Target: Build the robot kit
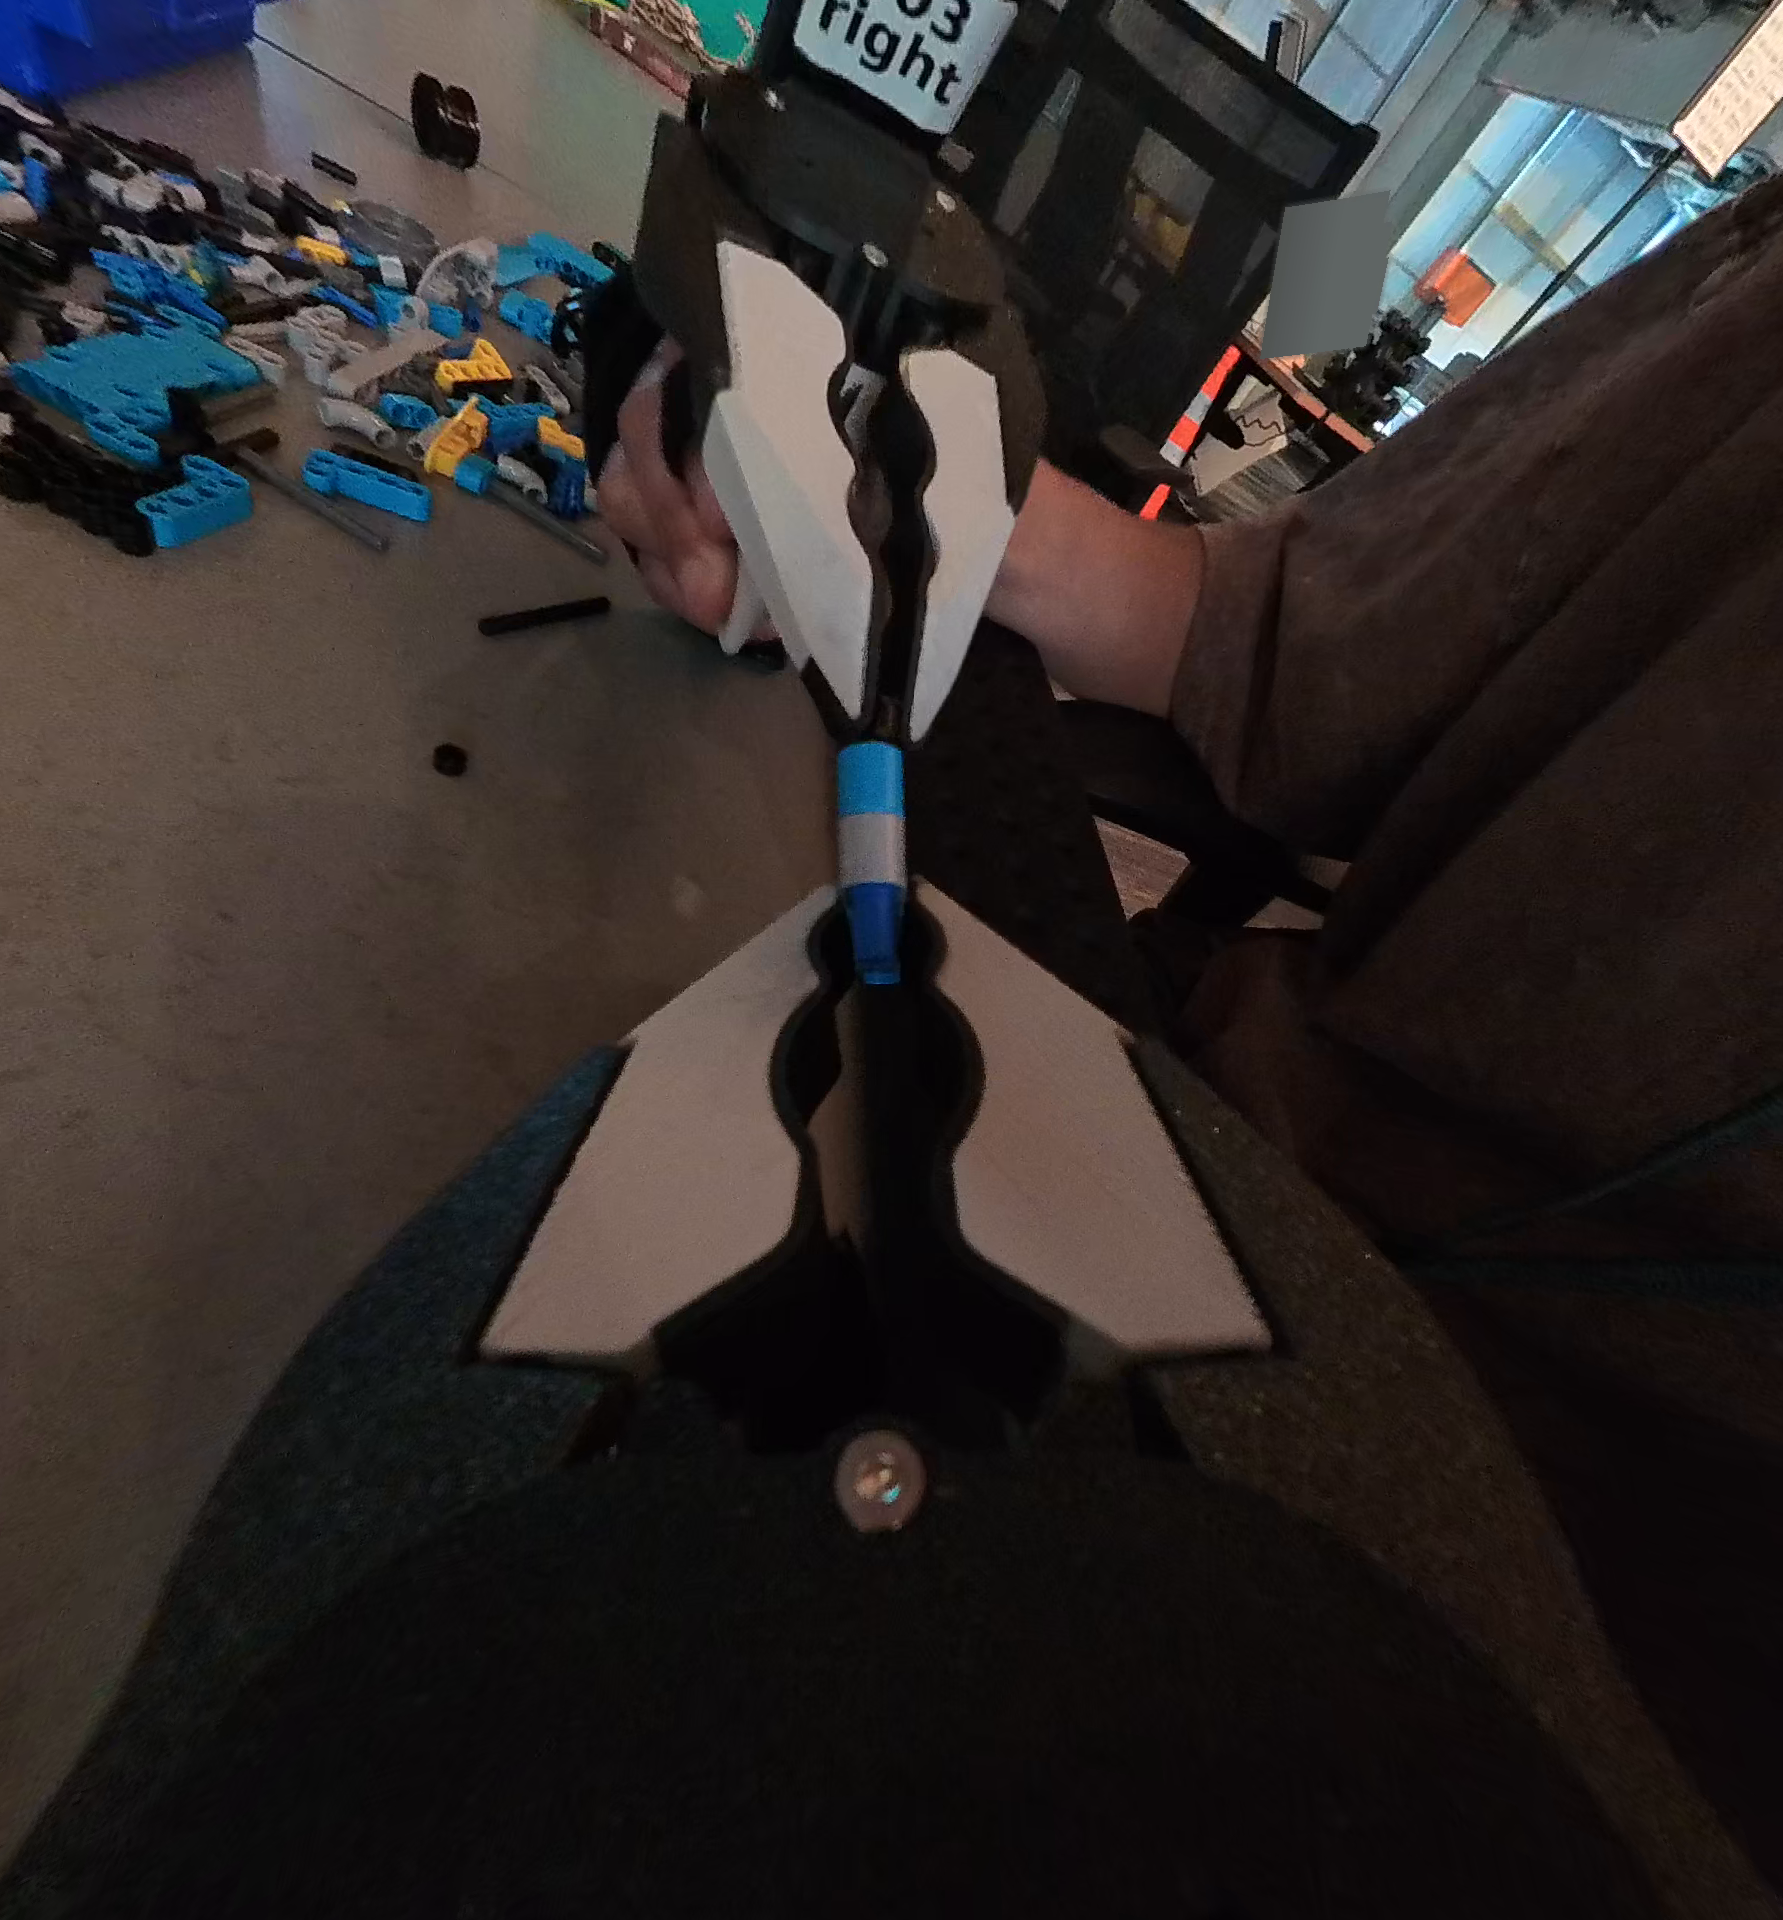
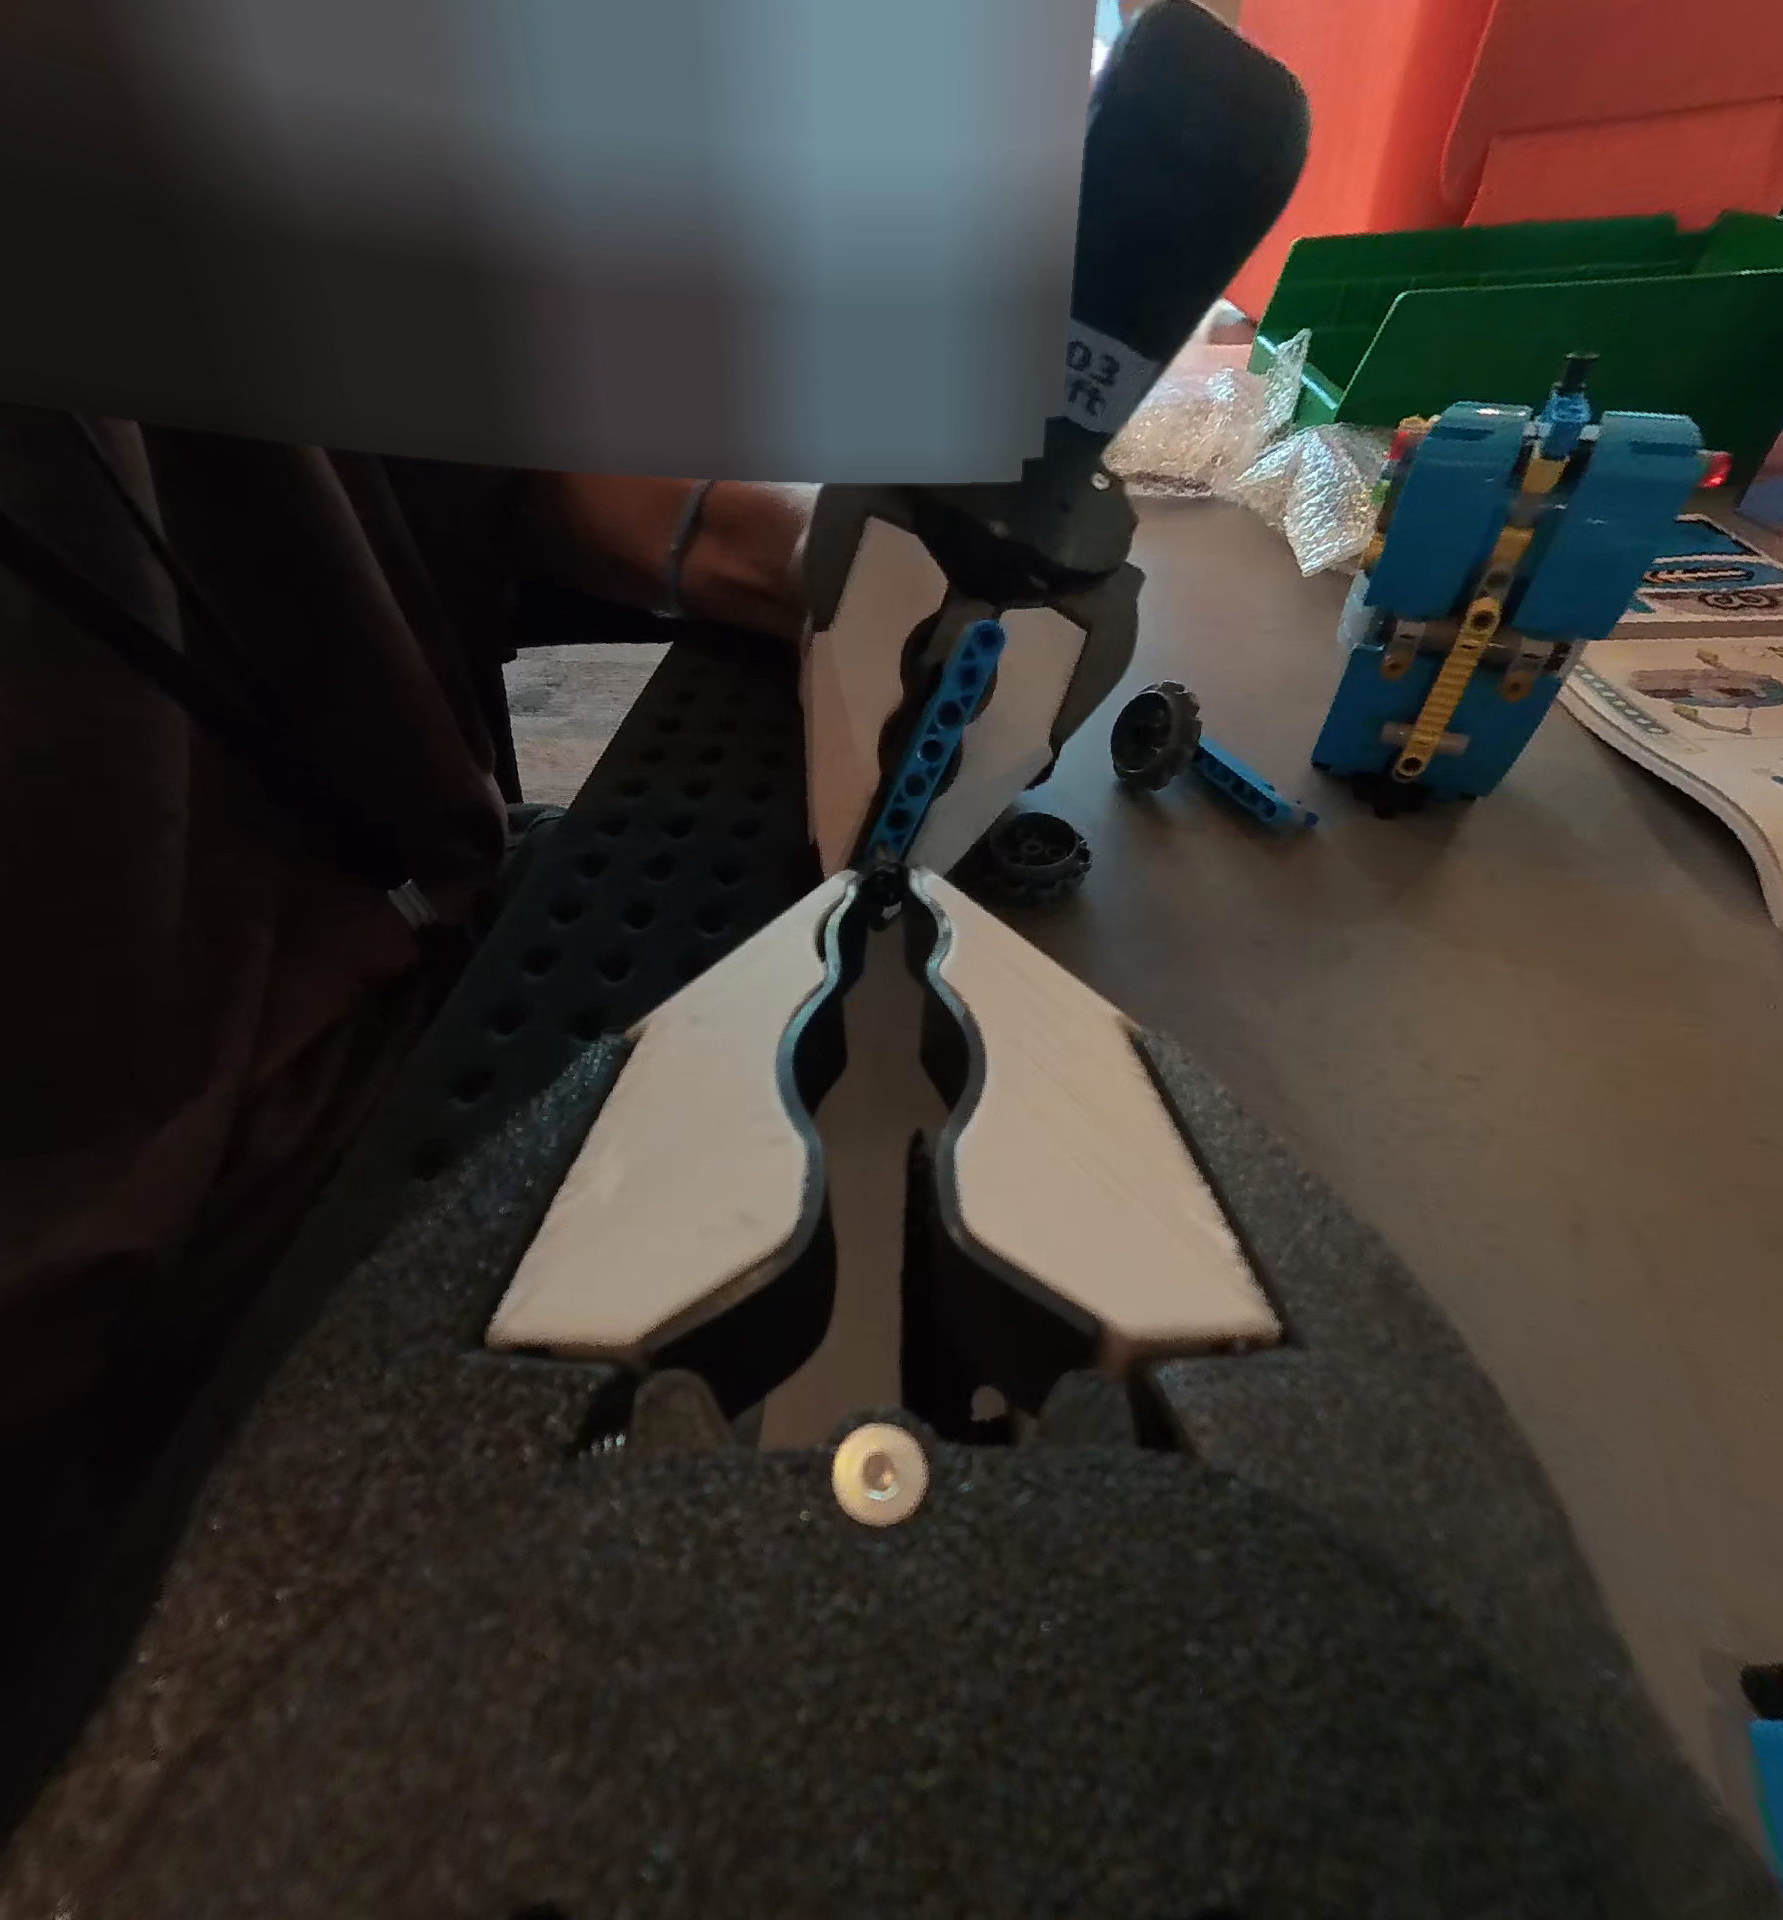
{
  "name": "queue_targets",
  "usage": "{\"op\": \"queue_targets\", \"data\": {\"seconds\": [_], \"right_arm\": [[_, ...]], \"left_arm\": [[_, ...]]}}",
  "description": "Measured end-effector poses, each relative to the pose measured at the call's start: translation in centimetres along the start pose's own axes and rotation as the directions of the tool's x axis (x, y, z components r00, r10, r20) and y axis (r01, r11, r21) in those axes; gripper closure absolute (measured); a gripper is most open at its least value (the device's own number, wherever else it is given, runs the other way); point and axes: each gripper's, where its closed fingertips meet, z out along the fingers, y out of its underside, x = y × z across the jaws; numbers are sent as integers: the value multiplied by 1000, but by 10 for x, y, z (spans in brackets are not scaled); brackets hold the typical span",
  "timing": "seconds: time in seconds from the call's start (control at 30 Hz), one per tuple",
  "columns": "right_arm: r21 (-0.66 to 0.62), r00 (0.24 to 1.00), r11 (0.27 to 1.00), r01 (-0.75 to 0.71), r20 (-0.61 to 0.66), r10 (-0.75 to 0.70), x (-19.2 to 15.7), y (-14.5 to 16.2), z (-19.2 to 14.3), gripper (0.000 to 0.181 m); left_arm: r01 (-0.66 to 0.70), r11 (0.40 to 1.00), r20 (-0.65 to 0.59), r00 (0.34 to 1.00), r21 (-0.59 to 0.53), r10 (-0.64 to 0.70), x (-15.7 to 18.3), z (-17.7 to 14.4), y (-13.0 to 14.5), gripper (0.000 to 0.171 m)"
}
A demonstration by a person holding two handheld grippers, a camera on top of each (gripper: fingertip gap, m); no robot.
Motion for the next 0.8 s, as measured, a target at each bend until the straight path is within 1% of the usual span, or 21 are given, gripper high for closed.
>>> {"op": "queue_targets", "data": {"seconds": [0.1, 0.33, 0.63, 0.8], "right_arm": [[-27, 999, 1000, 8, 43, -6, -4, 2, 0, 174], [-84, 993, 996, 6, 116, 4, -5, 7, -1, 175], [-58, 996, 998, 16, 89, -11, -2, 6, -1, 175], [-50, 996, 999, -4, 84, 9, 0, 5, -1, 175]], "left_arm": [[-7, 1000, -10, 1000, -21, 7, 2, 2, 3, 166], [26, 998, -31, 999, -51, -27, 1, 5, 6, 167], [44, 999, -41, 998, -27, -45, 0, 3, 3, 167], [47, 999, -36, 998, -20, -48, -1, 2, 2, 166]]}}
